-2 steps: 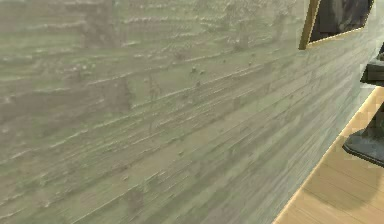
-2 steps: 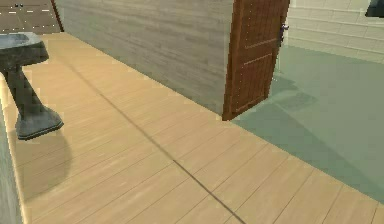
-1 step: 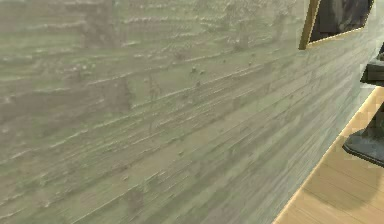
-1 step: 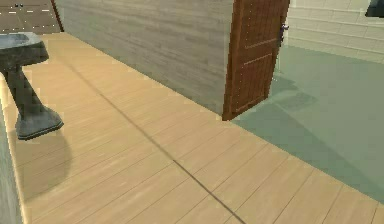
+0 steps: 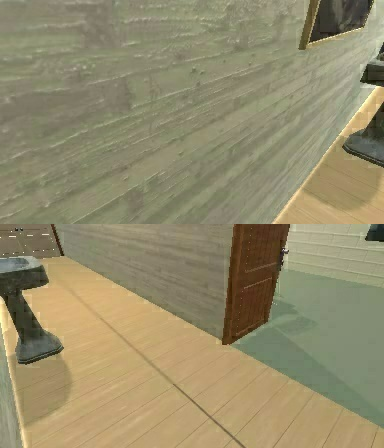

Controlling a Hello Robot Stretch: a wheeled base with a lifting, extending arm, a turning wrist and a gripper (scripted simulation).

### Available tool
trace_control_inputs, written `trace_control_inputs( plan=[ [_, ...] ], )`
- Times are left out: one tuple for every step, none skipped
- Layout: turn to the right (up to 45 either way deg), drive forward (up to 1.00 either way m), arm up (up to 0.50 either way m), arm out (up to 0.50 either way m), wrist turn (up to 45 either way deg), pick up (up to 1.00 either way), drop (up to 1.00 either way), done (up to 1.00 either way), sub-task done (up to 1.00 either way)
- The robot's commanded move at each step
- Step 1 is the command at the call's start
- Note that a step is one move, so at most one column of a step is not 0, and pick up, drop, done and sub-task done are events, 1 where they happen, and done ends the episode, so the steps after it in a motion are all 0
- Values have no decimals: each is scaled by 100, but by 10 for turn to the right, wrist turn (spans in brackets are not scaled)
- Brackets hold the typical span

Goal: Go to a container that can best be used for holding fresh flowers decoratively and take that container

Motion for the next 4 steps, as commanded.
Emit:
trace_control_inputs(
  plan=[
    [450,0,0,0,0,0,0,0,0],
    [450,0,0,0,0,0,0,0,0],
    [450,0,0,0,0,0,0,0,0],
    [30,0,0,0,0,0,0,0,0]
  ],
)
